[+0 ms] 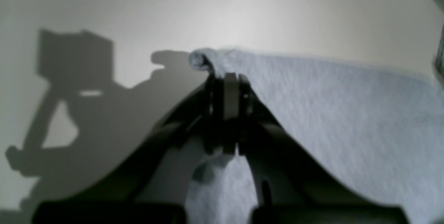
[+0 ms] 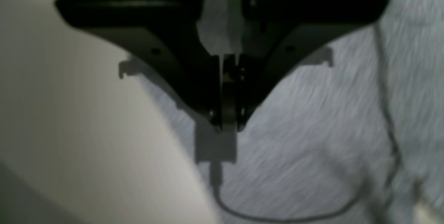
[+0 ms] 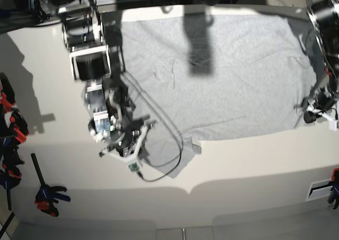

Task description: Fold the T-shirt properly

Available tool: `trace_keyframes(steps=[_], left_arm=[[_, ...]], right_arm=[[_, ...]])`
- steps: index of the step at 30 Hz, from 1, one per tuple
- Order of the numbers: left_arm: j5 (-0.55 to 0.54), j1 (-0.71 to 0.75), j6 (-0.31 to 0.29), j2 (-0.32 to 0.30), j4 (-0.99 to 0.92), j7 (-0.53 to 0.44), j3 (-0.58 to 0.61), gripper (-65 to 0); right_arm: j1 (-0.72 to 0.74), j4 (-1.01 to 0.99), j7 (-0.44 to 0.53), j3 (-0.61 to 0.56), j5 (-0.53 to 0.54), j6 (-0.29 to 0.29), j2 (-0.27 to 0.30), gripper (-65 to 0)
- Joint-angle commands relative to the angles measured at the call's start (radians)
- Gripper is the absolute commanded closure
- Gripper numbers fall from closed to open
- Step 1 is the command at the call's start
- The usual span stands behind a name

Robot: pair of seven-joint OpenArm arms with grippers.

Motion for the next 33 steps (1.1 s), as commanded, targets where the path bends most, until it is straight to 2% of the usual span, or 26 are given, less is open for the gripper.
trace_keyframes(steps=[1,8,11,13,14,17,18,21,24,27,28,33], left_arm=[[-0.020,0.003,-0.008,-0.019,0.059,-0.015,-0.006,0.0],[-0.019,0.150,-0.007,0.045,0.298,-0.017,-0.006,0.0],[-0.019,0.141,-0.003,0.063,0.313,-0.018,-0.006,0.0],[-0.019,0.130,0.039,0.066,0.315,-0.027,-0.006,0.0],[-0.011,0.126,0.055,0.066,0.315,-0.027,-0.006,0.0],[0.018,0.124,0.075,0.066,0.315,-0.027,-0.006,0.0],[0.018,0.124,0.076,0.066,0.315,-0.027,-0.006,0.0],[0.018,0.129,0.076,0.066,0.315,-0.027,-0.006,0.0],[0.018,0.126,0.076,0.066,0.315,-0.027,-0.006,0.0],[0.017,0.126,0.076,0.066,0.317,-0.031,-0.006,0.0],[0.017,0.127,0.076,0.066,0.317,-0.031,-0.006,0.0],[0.016,0.126,0.076,0.066,0.317,-0.031,-0.006,0.0]], right_arm=[[0.013,0.064,0.026,0.004,0.010,0.001,0.005,0.0],[-0.124,0.312,-0.010,0.005,0.008,-0.005,0.008,0.0],[-0.111,0.314,-0.024,0.005,-0.011,-0.088,0.008,0.0],[-0.097,0.314,-0.024,0.005,-0.051,-0.118,0.008,0.0],[-0.090,0.314,-0.016,0.005,-0.067,-0.120,0.008,-2.7],[-0.081,0.314,0.093,0.005,-0.081,-0.125,0.010,-26.7],[-0.078,0.314,0.100,0.005,-0.080,-0.141,0.011,-31.1],[-0.053,0.291,0.064,0.005,-0.073,-0.213,0.005,-31.6],[0.042,0.144,0.018,0.005,-0.073,-0.228,0.005,-31.4],[0.186,-0.100,-0.026,0.005,-0.064,-0.225,0.005,-31.4],[0.235,-0.185,-0.038,0.005,-0.048,-0.213,0.005,-31.4],[0.425,-0.538,-0.051,0.005,0.054,-0.082,0.002,-31.0]])
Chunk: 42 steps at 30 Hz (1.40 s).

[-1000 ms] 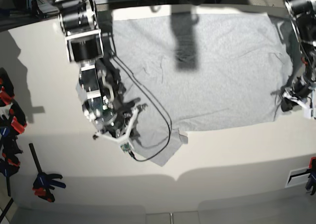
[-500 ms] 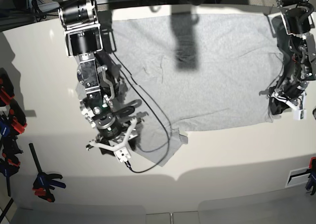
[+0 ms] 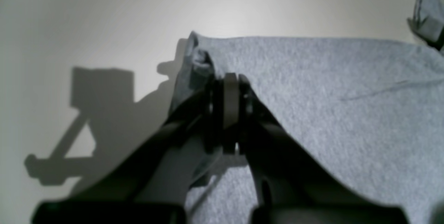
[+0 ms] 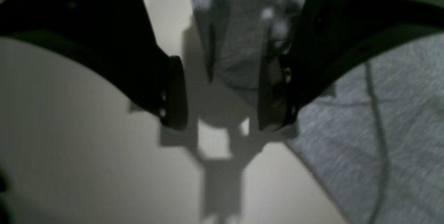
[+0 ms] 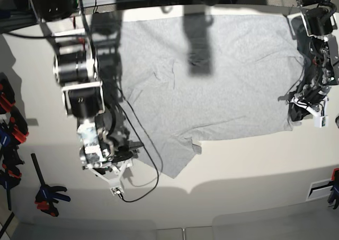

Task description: Fold the T-shirt properly

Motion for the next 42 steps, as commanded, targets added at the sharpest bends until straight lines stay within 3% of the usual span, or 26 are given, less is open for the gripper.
trace_keyframes(steps=[1,3,12,16,25,32,37,42], left_arm=[[-0.016,-0.021,-0.003,-0.022,0.018,-0.030,-0.006,0.0],[-0.016,-0.022,-0.003,-0.023,0.018,-0.030,-0.006,0.0],[-0.018,-0.022,-0.003,-0.023,0.018,-0.030,-0.006,0.0],[-0.018,-0.022,-0.004,-0.022,0.018,-0.030,-0.006,0.0],[-0.016,-0.022,-0.004,-0.023,0.018,-0.030,-0.006,0.0],[-0.013,-0.024,-0.006,-0.026,0.018,-0.031,-0.006,0.0],[0.093,-0.057,-0.003,-0.029,0.018,-0.029,-0.006,0.0],[0.098,-0.098,-0.003,-0.035,0.019,-0.011,-0.006,0.0]], right_arm=[[0.053,-0.022,0.022,0.002,0.006,0.032,0.000,-31.0],[0.058,-0.074,0.022,0.002,-0.003,0.067,0.000,-30.9],[-0.055,-0.090,0.050,0.002,-0.046,0.085,0.017,-29.8],[-0.071,-0.090,0.032,0.002,0.006,0.177,0.016,-24.2],[-0.063,-0.021,0.032,0.002,0.034,0.170,0.017,0.0],[-0.062,0.056,0.032,0.002,0.033,0.169,0.017,0.0],[-0.062,0.106,0.030,0.002,0.023,0.143,0.017,0.0],[-0.062,0.169,0.013,0.002,0.023,0.143,0.017,0.0]])
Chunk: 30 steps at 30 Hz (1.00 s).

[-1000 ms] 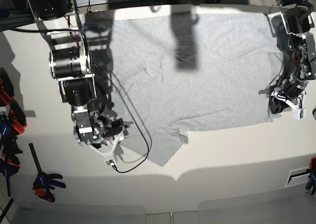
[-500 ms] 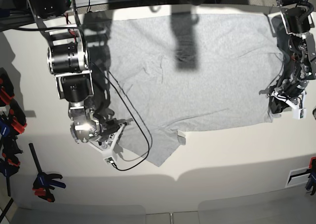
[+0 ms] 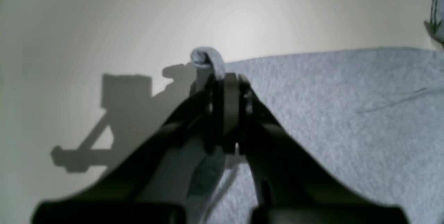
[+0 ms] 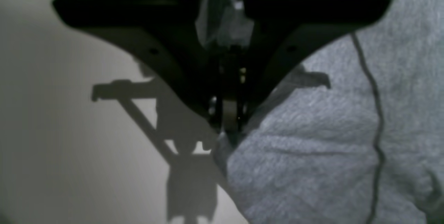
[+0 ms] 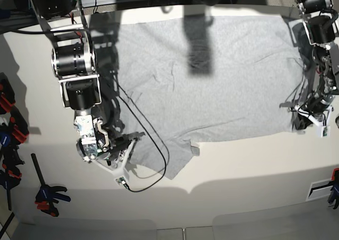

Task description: Fold the T-shirt properly

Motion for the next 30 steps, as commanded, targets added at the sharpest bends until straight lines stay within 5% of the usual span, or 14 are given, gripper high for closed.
trace_keyframes(steps=[1,13,23,27,30], left_arm=[[-0.013,-0.033,-0.003,-0.028,0.019,-0.014,-0.006,0.0],[-0.080,-0.056,-0.003,-0.082,0.019,0.063,-0.006,0.0],[-0.126,0.055,0.002,-0.089,0.206,0.070,-0.006,0.0],[-0.103,0.124,0.130,-0.089,0.354,0.072,-0.008,0.0],[-0.055,0.167,0.151,-0.088,0.453,0.086,-0.008,0.0]], right_arm=[[0.040,0.032,0.019,0.001,0.004,-0.008,0.003,0.0],[0.075,0.081,-0.033,0.001,0.016,-0.006,0.006,0.0],[-0.131,0.464,-0.103,0.001,0.068,-0.003,0.084,0.0],[-0.244,0.668,-0.158,0.008,0.068,-0.004,0.122,0.0],[-0.329,0.821,-0.188,0.051,0.068,-0.003,0.125,0.0]])
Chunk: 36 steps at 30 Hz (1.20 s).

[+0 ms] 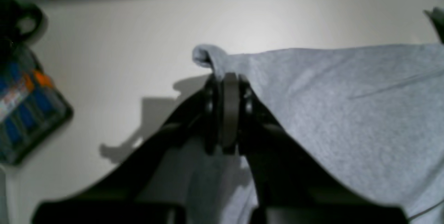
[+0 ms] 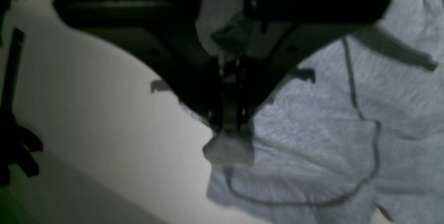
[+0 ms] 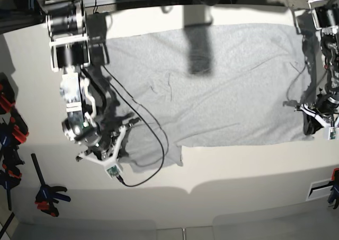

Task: Fold the T-shirt properly
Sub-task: 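Lift the hem with both grippers and fold it over toward the collar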

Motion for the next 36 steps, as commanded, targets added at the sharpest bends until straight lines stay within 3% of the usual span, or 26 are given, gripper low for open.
trace_keyframes(steps=[1,4,9,15,21,26,31,36], left_arm=[[-0.005,-0.002,0.012,-0.023,0.042,-0.010,-0.008,0.0],[0.029,0.047,0.053,-0.023,0.117,0.007,-0.008,0.0],[0.142,0.118,0.187,-0.023,0.175,0.025,-0.008,0.0],[0.169,0.174,0.192,-0.015,0.187,0.047,-0.008,0.0],[0.335,0.194,0.352,-0.016,0.187,0.078,-0.008,0.0],[0.344,0.199,0.354,-0.016,0.187,0.085,-0.008,0.0],[0.411,0.220,0.354,-0.018,0.190,0.158,-0.009,0.0],[0.346,0.352,0.353,-0.018,0.330,0.140,-0.067,0.0]], right_arm=[[0.008,0.066,0.026,0.027,0.010,-0.004,0.007,0.0],[-0.076,0.204,0.021,0.101,0.010,-0.004,0.007,0.0],[-0.205,0.367,0.003,0.211,0.064,0.005,0.007,0.0],[-0.316,0.415,-0.001,0.286,0.080,0.026,0.007,0.0],[-0.391,0.415,-0.001,0.344,0.081,0.026,0.007,0.0],[-0.431,0.415,-0.002,0.359,0.087,0.026,0.008,0.0],[-0.468,0.418,-0.024,0.359,0.111,0.027,0.007,0.0],[-0.509,0.426,-0.026,0.360,0.110,0.027,0.007,0.0]])
